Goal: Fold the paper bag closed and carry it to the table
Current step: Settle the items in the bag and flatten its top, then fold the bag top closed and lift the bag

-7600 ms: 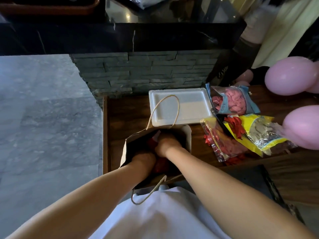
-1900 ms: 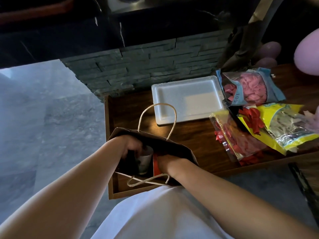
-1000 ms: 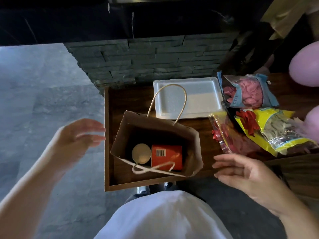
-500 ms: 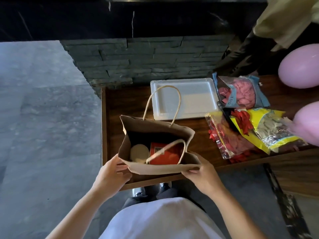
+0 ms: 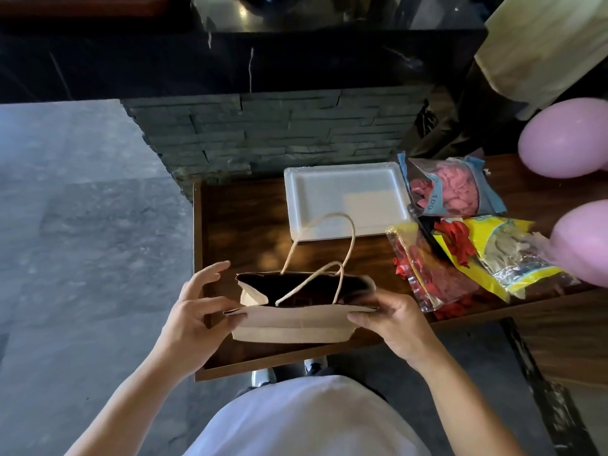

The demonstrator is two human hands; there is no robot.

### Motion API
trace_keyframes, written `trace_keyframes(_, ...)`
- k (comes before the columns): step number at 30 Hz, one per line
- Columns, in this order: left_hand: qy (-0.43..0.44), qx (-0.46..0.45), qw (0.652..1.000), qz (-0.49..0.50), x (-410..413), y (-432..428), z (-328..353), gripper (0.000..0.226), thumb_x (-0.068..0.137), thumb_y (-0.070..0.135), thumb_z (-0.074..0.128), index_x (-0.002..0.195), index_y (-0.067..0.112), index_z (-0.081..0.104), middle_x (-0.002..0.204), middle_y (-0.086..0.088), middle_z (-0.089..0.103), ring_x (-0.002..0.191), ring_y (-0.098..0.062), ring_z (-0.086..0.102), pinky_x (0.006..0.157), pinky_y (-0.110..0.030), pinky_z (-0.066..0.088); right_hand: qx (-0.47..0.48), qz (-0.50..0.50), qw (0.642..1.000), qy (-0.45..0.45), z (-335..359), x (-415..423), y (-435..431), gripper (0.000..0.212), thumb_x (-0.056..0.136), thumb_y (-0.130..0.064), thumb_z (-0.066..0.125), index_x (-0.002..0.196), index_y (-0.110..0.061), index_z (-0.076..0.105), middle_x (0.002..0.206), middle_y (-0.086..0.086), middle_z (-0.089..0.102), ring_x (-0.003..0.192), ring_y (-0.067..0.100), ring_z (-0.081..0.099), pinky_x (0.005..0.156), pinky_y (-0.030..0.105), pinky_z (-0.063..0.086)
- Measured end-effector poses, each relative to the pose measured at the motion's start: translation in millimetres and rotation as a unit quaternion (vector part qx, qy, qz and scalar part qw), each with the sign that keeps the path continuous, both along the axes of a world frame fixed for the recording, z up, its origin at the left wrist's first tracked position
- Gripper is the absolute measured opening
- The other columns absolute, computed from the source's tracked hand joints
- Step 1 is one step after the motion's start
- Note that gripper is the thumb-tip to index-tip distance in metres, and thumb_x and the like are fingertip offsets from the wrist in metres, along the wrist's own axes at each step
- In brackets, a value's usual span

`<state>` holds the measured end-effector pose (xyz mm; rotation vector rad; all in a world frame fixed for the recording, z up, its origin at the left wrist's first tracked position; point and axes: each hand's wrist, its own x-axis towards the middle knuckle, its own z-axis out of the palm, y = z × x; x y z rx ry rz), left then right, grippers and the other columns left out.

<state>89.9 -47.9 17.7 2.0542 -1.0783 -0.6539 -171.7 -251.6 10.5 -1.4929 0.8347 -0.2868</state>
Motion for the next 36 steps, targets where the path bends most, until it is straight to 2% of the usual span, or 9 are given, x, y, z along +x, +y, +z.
trace_keyframes(4, 0.211, -0.066, 0.970, 0.096, -5, -11, -10, 0.031, 0.081, 0.007, 0.073, 0.099, 0.025, 0.056, 0.104, 0.003, 0.072, 0.098, -0.021, 0.069, 0.078, -0.028, 0.055, -0.036, -0.045, 0.998, 0.002, -8, 11, -1, 0.085, 0.066, -0.010, 0.088, 0.133, -0.038, 0.043, 0.136, -0.016, 0.053, 0.130, 0.007, 0.048, 0.101, 0.030, 0.045)
trace_keyframes(7, 0.280, -0.049, 0.942, 0.178, -4, -21, -19, 0.037, 0.078, 0.036, 0.070, 0.111, 0.026, 0.057, 0.100, -0.007, 0.072, 0.096, -0.025, 0.068, 0.074, -0.033, 0.056, -0.012, -0.018, 0.999, 0.031, -15, 18, -3, 0.062, 0.074, -0.031, 0.083, 0.128, -0.043, 0.053, 0.121, -0.014, 0.068, 0.121, 0.006, 0.057, 0.097, 0.025, 0.047)
trace_keyframes(9, 0.271, -0.006, 0.941, 0.203, -4, -25, -25, 0.042, 0.075, 0.056, 0.062, 0.106, 0.026, 0.066, 0.099, -0.004, 0.072, 0.093, -0.021, 0.067, 0.064, -0.026, 0.057, -0.012, -0.062, 0.996, 0.056, -18, 23, -1, 0.032, 0.075, -0.052, 0.075, 0.100, -0.033, 0.072, 0.095, -0.004, 0.075, 0.098, 0.016, 0.069, 0.080, 0.021, 0.056)
trace_keyframes(12, 0.254, 0.048, 0.929, 0.263, -8, -32, -37, 0.031, 0.083, 0.049, 0.066, 0.101, 0.023, 0.067, 0.097, -0.005, 0.071, 0.082, -0.016, 0.067, 0.052, -0.019, 0.051, -0.061, -0.137, 0.981, 0.124, -31, 27, 3, 0.016, 0.085, -0.041, 0.070, 0.084, -0.024, 0.072, 0.077, -0.003, 0.073, 0.082, 0.017, 0.070, 0.067, 0.017, 0.055)
trace_keyframes(17, 0.043, 0.085, 0.983, 0.159, -16, -25, -49, 0.035, 0.083, 0.025, 0.073, 0.112, 0.041, 0.061, 0.115, -0.004, 0.055, 0.090, -0.016, 0.064, 0.069, -0.026, 0.051, -0.283, -0.108, 0.940, 0.159, -36, 25, 11, 0.022, 0.081, -0.013, 0.077, 0.103, -0.018, 0.075, 0.092, 0.001, 0.064, 0.086, 0.013, 0.061, 0.077, 0.034, 0.056)
trace_keyframes(22, -0.056, 0.079, 0.995, 0.005, -37, -19, -55, 0.034, 0.072, 0.038, 0.082, 0.103, 0.047, 0.072, 0.154, 0.001, 0.027, 0.130, -0.023, 0.038, 0.103, -0.041, 0.044, -0.435, 0.042, 0.868, 0.235, -26, 35, 29, 0.023, 0.069, -0.042, 0.082, 0.090, -0.033, 0.080, 0.126, 0.001, 0.060, 0.120, 0.027, 0.049, 0.093, 0.053, 0.040)
trace_keyframes(26, -0.122, 0.069, 0.990, 0.014, -41, -30, -51, 0.017, 0.074, 0.034, 0.080, 0.090, 0.041, 0.079, 0.157, -0.002, 0.030, 0.131, -0.030, 0.029, 0.103, -0.047, 0.038, -0.481, 0.128, 0.825, 0.267, -23, 64, 39, 0.022, 0.068, -0.030, 0.084, 0.089, -0.034, 0.080, 0.141, 0.001, 0.054, 0.126, 0.033, 0.042, 0.098, 0.060, 0.033)
trace_keyframes(30, -0.124, 0.064, 0.990, -0.023, -32, -38, -48, 0.008, 0.075, 0.034, 0.079, 0.082, 0.035, 0.081, 0.143, 0.007, 0.050, 0.133, -0.025, 0.033, 0.105, -0.055, 0.034, -0.453, 0.172, 0.851, 0.203, -28, 82, 38, 0.015, 0.081, -0.025, 0.073, 0.093, -0.030, 0.081, 0.101, -0.011, 0.075, 0.106, 0.020, 0.057, 0.087, 0.042, 0.035)
trace_keyframes(36, -0.013, 0.080, 0.995, 0.050, -1, -22, -51, 0.008, 0.076, 0.029, 0.078, 0.075, 0.037, 0.076, 0.142, 0.004, 0.051, 0.127, -0.022, 0.048, 0.096, -0.050, 0.049, -0.363, 0.085, 0.900, 0.227, -46, 45, 3, 0.005, 0.077, -0.033, 0.078, 0.080, -0.031, 0.081, 0.118, -0.008, 0.065, 0.116, 0.020, 0.047, 0.092, 0.042, 0.036)
